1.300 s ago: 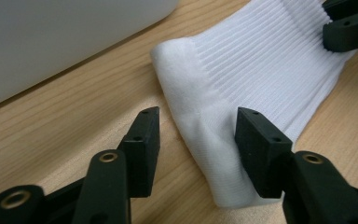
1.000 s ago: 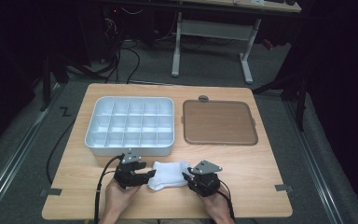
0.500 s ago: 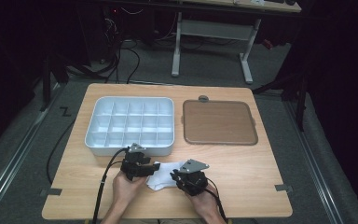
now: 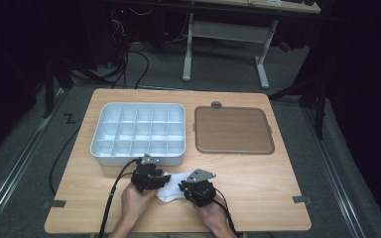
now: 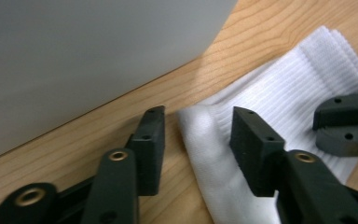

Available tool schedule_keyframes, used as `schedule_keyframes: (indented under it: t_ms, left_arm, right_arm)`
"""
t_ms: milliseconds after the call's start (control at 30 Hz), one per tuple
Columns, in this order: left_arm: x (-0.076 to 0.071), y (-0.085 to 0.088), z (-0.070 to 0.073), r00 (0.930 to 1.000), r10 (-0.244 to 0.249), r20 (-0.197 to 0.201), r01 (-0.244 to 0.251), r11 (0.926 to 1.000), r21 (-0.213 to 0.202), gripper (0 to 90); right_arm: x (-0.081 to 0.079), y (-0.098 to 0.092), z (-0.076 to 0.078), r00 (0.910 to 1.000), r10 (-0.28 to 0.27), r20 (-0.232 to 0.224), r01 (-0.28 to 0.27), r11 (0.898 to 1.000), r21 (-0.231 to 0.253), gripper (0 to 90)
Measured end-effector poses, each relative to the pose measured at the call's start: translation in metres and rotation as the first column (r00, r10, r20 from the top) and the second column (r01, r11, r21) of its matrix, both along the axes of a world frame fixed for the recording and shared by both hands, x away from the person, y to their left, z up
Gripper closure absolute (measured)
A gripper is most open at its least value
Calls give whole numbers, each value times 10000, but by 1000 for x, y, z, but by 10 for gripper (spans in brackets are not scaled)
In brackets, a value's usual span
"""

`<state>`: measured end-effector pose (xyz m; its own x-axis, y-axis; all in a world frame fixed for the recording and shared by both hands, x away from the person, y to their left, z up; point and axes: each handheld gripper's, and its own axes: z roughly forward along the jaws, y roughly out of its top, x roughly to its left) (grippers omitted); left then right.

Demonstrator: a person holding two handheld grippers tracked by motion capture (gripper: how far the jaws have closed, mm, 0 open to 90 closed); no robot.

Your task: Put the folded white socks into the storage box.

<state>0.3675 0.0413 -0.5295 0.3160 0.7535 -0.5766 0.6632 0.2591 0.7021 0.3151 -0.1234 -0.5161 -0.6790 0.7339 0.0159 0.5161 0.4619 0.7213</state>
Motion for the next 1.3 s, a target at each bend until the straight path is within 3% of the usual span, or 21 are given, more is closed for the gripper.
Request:
schedule_keyframes:
  t_ms: [233,400,567,600,1000,1100,1300]
  left_arm:
    - [-4,0,-2,9999,-127,39,128,9995,-274,746]
    - [-4,4,-1,9993,-302,-216,289,9977,-611,815]
    - [-7,7,4,9989,-394,-236,372,9954,-888,829]
    - [-9,11,9,9988,-428,-248,397,9925,-1158,830]
    - [-20,24,35,9981,-610,-89,580,9776,-2024,835]
    - [-24,27,40,9980,-639,-21,621,9768,-2049,837]
    - [-25,35,43,9990,-441,74,446,9724,-2288,839]
  right_arm:
    - [0,-2,-5,10000,-41,-17,41,10000,-85,828]
    - [-1,-2,-7,10000,52,47,-51,9998,-175,836]
    - [-2,-2,-8,9999,128,69,-126,9997,-221,846]
    - [-2,-1,-8,9999,149,83,-147,9996,-223,851]
    - [3,15,-7,9982,594,-118,-598,9977,-308,870]
    - [5,21,-6,9968,788,-168,-794,9960,-411,872]
    - [8,33,-8,9939,1071,-247,-1073,9942,-84,874]
